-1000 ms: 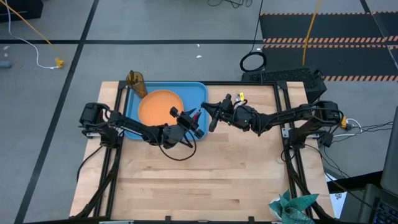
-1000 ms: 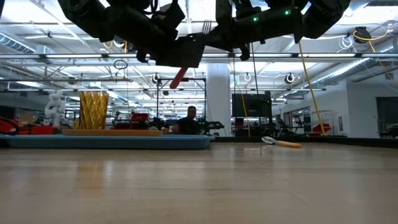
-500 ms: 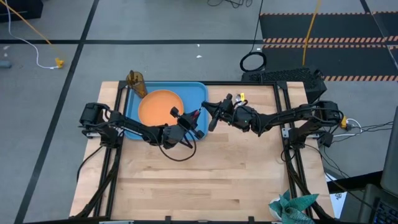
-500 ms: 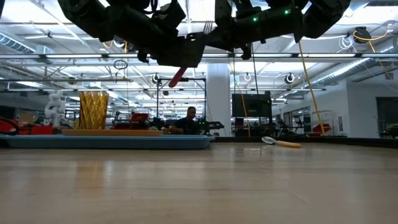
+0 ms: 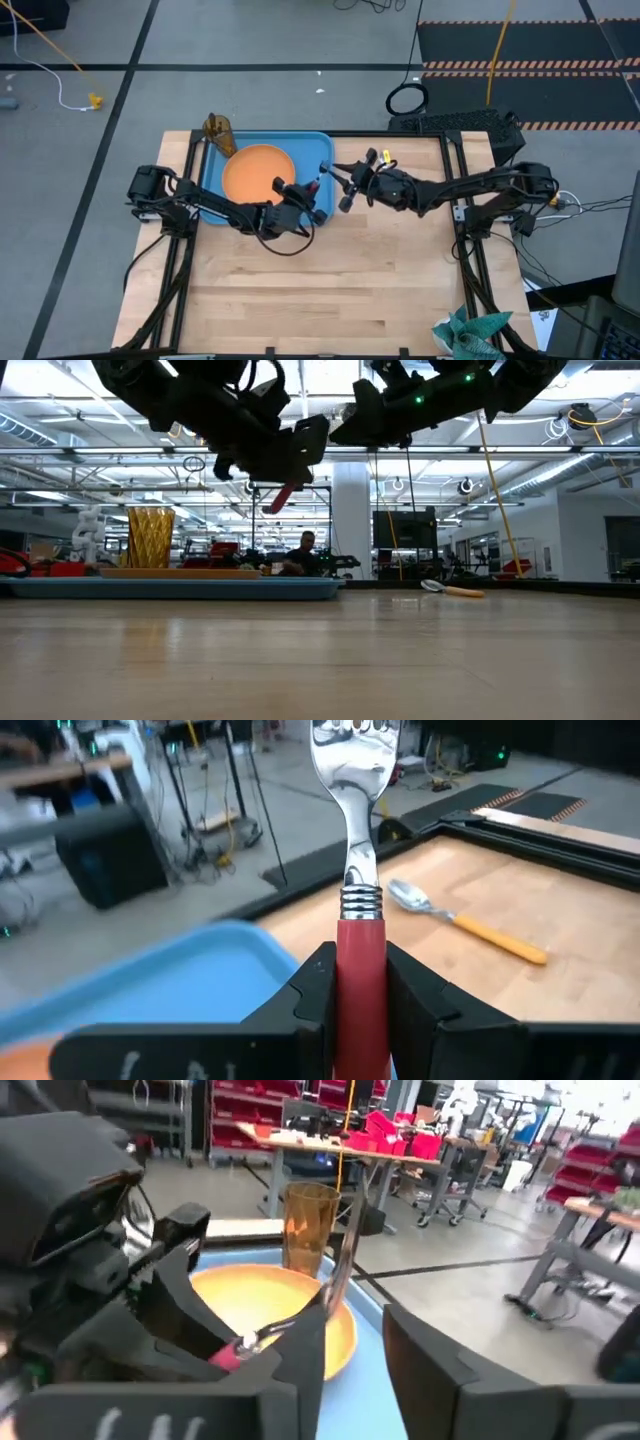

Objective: Pick and place plate/cup/fork/spoon on tray
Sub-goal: Put the red fork on the blue tray

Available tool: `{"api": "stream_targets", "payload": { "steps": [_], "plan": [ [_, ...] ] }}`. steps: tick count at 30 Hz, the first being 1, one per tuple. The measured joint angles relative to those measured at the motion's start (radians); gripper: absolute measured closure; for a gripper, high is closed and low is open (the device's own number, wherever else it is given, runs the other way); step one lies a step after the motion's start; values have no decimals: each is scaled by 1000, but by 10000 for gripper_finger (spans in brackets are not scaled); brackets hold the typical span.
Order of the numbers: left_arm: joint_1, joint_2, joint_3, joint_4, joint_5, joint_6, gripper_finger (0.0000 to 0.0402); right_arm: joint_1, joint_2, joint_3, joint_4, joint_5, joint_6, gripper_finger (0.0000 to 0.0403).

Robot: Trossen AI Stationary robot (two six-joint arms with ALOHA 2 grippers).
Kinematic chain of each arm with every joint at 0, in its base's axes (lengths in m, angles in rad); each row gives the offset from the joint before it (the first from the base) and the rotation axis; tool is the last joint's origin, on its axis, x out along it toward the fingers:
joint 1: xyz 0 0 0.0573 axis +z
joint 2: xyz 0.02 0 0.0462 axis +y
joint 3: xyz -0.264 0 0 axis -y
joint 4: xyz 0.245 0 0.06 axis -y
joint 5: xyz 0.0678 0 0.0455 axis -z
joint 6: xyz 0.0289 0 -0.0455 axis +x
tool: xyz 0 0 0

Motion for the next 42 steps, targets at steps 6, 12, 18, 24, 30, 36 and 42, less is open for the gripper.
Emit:
{"api": "stream_targets", "payload": {
  "steps": [6, 12, 18, 24, 30, 36, 42],
  "plan": [
    [21, 0, 0, -169, 51, -292, 343, -9, -37, 0, -185, 0, -90, 280],
    [116, 0, 0, -250, 141, -490, 343, -13, -38, -41, -170, -58, -92, 278],
    [201, -2, 0, -343, 260, -621, 343, -13, -38, -106, -93, -57, -98, 277],
    [219, -1, 0, -482, 303, -795, 343, -10, -38, -113, -92, -57, -111, 277],
    [215, 67, 1, -406, 340, -861, 343, 1, -38, -114, -101, -58, -116, 277],
    [202, 138, 0, -314, 340, -859, 341, 8, -38, -114, -128, -57, -136, 277],
    [206, 146, 0, -361, 336, -880, 319, 8, -38, -114, -137, -56, -133, 277]
  ]
}}
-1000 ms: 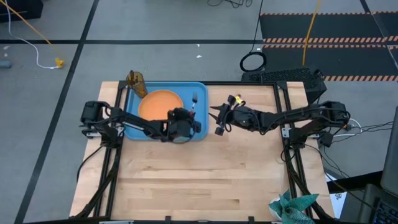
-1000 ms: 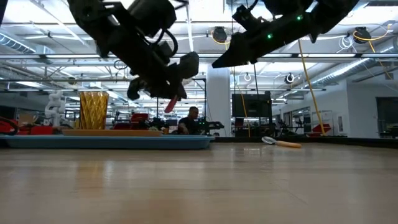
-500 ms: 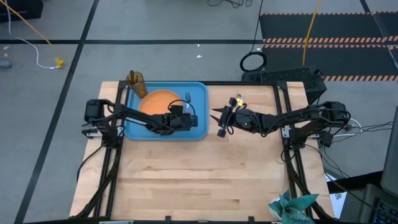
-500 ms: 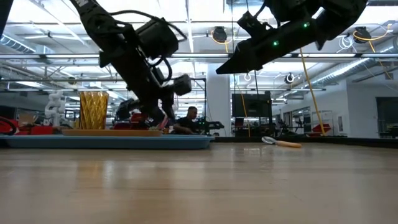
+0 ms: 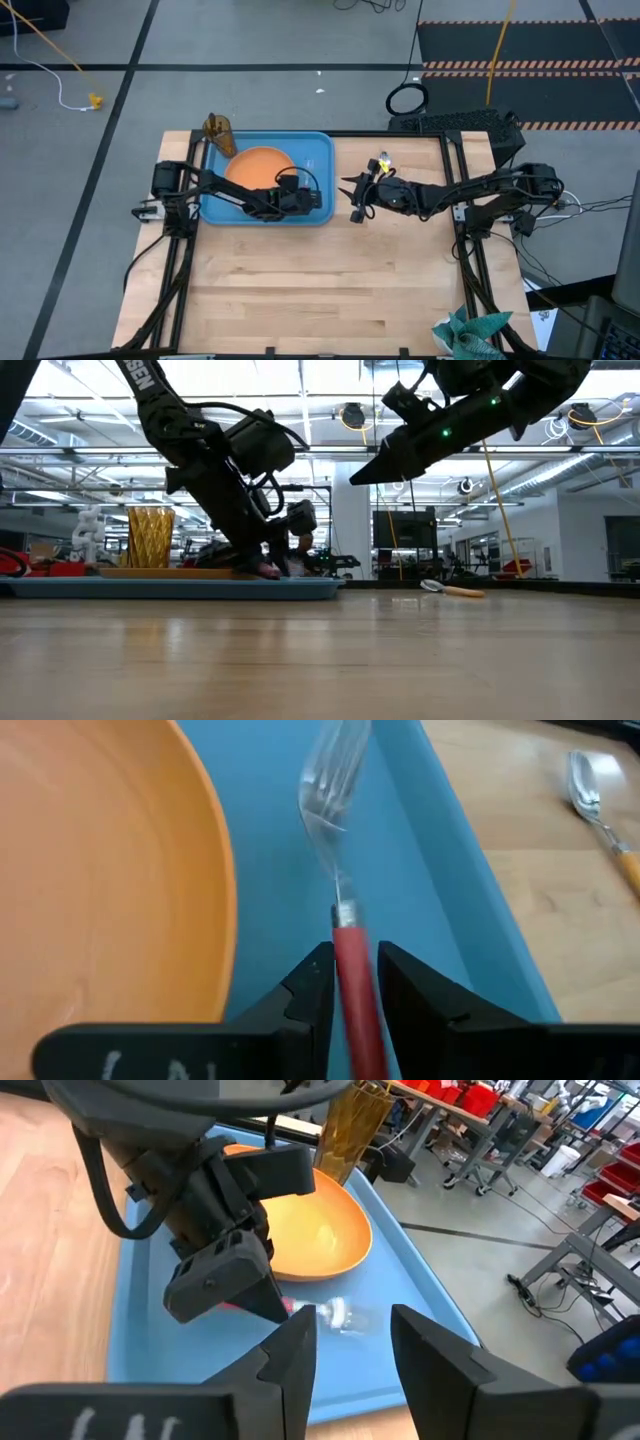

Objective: Pick and place plate/cup/fork/spoon on tray
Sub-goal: Put the red fork on the blue tray

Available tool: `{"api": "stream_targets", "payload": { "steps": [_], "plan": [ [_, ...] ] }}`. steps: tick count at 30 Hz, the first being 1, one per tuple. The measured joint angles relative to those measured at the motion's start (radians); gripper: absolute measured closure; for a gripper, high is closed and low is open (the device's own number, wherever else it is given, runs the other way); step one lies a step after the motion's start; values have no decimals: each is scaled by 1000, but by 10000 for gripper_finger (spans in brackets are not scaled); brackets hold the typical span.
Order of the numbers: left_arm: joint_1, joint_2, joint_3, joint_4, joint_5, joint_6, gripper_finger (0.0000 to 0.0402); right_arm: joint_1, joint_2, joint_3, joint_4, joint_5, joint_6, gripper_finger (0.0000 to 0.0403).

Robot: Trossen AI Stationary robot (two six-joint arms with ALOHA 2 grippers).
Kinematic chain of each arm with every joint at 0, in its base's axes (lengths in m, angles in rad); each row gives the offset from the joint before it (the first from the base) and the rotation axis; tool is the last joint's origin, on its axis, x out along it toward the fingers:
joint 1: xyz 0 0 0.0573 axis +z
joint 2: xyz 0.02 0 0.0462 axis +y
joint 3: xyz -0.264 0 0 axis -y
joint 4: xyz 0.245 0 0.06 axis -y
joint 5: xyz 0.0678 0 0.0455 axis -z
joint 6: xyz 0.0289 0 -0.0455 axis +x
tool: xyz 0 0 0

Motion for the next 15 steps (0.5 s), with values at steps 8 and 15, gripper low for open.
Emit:
{"api": "stream_targets", "payload": {
  "steps": [8, 15],
  "plan": [
    [17, 0, 0, -29, -2, 11, 314, 0, 0, 0, -12, 1, 9, 277],
    [41, -28, 0, -1, -4, 78, 312, 0, 0, 0, -46, 1, 21, 277]
  ]
}}
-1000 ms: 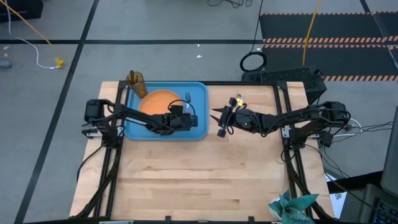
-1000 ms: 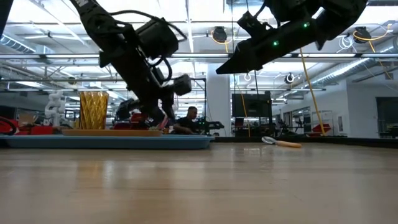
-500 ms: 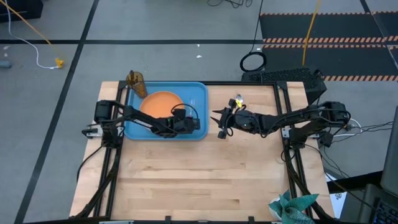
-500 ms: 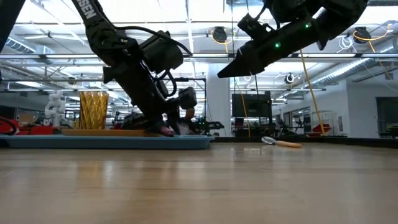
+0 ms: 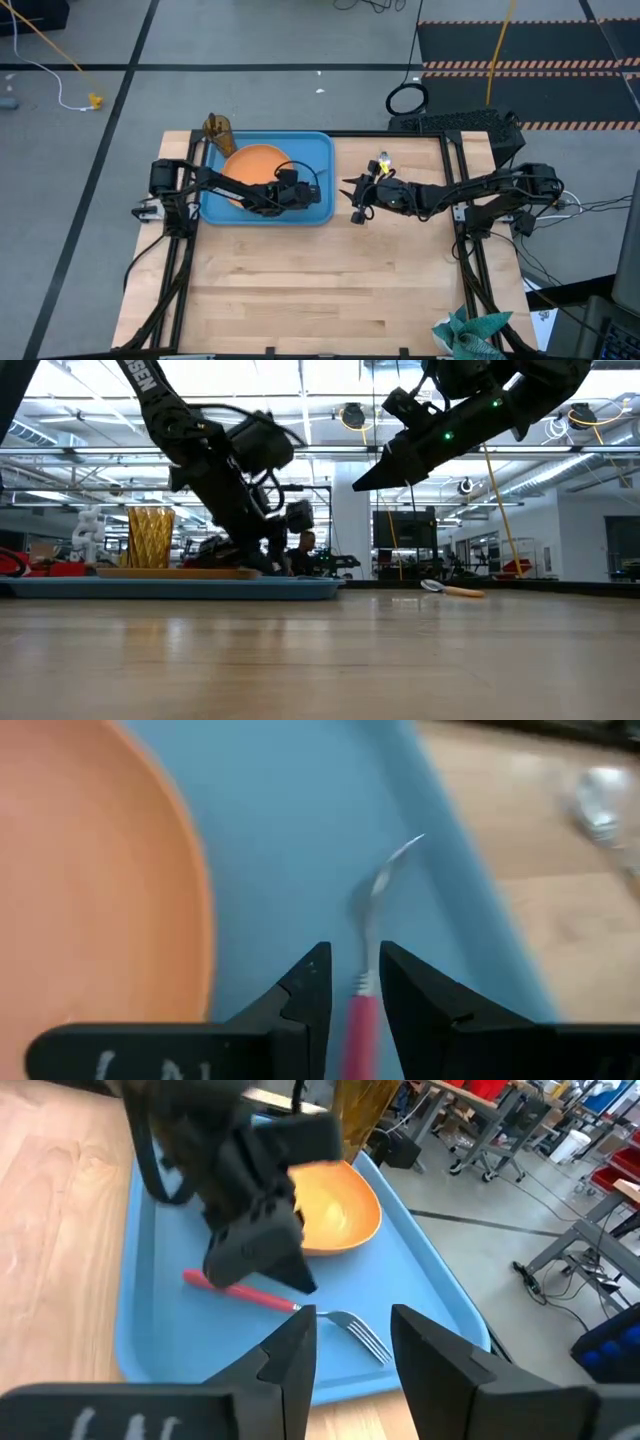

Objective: Pick and place plate/cup/fork/spoon on tray
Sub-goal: Put the red fork on the blue tray

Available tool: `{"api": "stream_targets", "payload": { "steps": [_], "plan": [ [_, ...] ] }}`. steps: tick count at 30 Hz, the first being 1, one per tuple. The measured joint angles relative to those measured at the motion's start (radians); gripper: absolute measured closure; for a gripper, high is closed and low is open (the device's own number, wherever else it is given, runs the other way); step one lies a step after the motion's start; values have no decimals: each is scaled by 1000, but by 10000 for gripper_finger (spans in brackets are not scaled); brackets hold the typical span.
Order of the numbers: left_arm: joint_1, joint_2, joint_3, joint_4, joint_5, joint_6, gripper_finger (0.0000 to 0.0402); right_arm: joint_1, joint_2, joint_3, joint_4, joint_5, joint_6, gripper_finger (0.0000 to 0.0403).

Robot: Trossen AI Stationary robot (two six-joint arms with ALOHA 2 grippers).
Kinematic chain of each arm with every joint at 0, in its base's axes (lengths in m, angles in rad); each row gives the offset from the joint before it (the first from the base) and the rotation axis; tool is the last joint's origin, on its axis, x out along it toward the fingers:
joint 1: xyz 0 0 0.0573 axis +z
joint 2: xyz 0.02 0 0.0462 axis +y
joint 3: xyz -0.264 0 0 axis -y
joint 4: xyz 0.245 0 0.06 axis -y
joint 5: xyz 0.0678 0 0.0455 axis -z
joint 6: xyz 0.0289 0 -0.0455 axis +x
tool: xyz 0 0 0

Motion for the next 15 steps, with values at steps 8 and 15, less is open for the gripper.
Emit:
{"api": "stream_targets", "payload": {
  "steps": [8, 15],
  "plan": [
    [3, -142, 0, -1, -1, 170, 312, -1, 0, 0, -23, -41, -73, 277],
    [-8, -298, 0, -29, 24, 431, 311, -71, 8, 0, 52, -181, -39, 283]
  ]
}}
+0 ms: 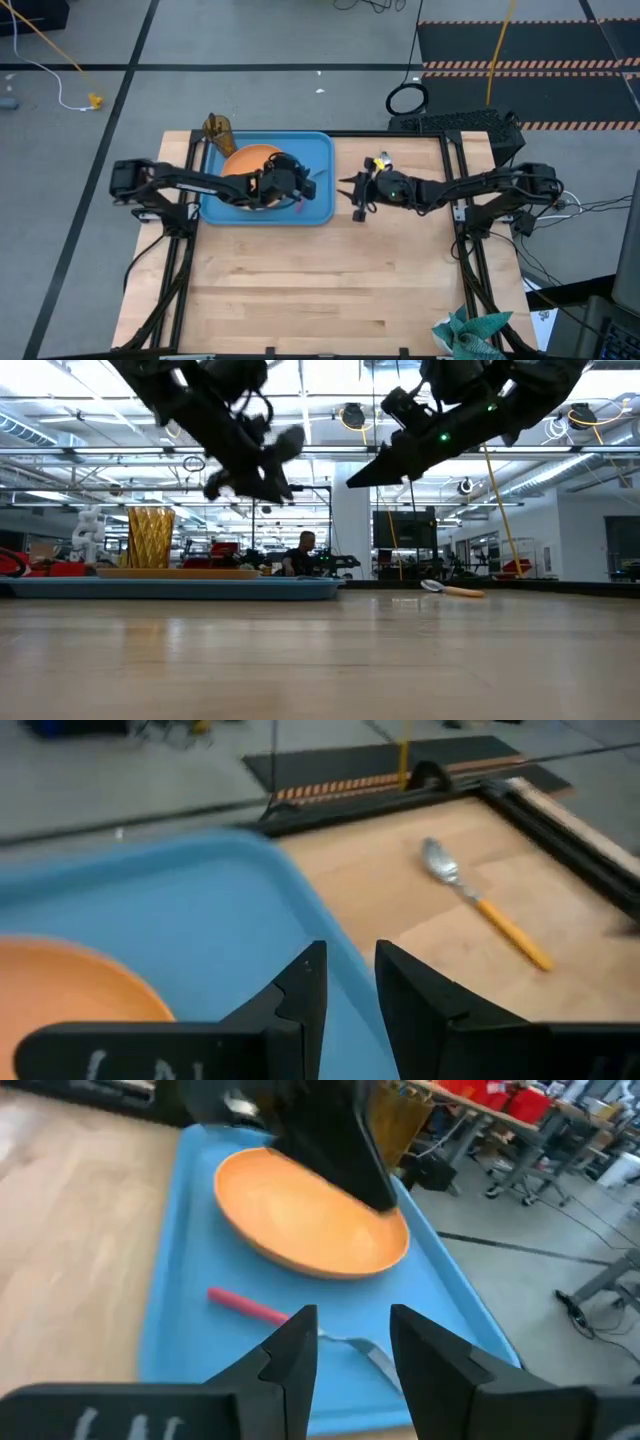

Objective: Pick and place plate/cup/fork/spoon on tray
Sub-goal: Put the red fork on the blue tray

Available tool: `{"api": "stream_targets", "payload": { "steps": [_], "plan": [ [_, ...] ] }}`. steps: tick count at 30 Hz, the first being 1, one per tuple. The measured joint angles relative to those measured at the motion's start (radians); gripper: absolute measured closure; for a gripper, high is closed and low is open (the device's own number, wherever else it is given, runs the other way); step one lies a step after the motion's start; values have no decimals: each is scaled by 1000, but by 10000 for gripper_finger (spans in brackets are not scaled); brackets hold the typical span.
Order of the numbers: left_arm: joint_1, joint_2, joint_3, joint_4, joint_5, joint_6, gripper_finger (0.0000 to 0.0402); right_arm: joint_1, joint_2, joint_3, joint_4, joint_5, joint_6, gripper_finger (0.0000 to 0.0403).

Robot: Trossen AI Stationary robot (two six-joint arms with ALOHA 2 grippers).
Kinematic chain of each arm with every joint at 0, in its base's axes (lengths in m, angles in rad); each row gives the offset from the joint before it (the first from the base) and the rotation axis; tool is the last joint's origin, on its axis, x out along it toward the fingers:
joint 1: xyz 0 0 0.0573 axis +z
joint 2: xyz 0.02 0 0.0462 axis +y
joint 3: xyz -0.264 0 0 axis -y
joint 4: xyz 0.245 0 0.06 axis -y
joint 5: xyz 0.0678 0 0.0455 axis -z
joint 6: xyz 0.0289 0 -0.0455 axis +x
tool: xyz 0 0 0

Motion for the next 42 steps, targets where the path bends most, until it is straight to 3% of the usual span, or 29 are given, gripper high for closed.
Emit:
{"api": "stream_targets", "payload": {
  "steps": [5, 12, 17, 25, 30, 34, 42],
  "plan": [
    [-35, -83, 0, -77, 4, 132, 311, -106, 51, 60, 9, -85, 48, 304],
    [-63, -133, 0, -215, 61, 174, 311, -168, 293, 393, -355, -163, 56, 360],
    [-87, -143, 1, -295, 73, 159, 311, -184, 455, 560, -558, -193, -94, 391],
    [-98, -143, -1, -442, 69, 84, 311, -220, 601, 655, -569, -213, -175, 402],
    [-106, -144, -1, -461, 71, 87, 311, -233, 618, 668, -621, -199, -209, 402],
    [-115, -144, -1, -467, 72, 87, 311, -247, 612, 668, -675, -127, -243, 403],
    [-104, -144, -1, -457, 73, 196, 311, -294, 620, 668, -644, -147, -242, 403]
  ]
}}
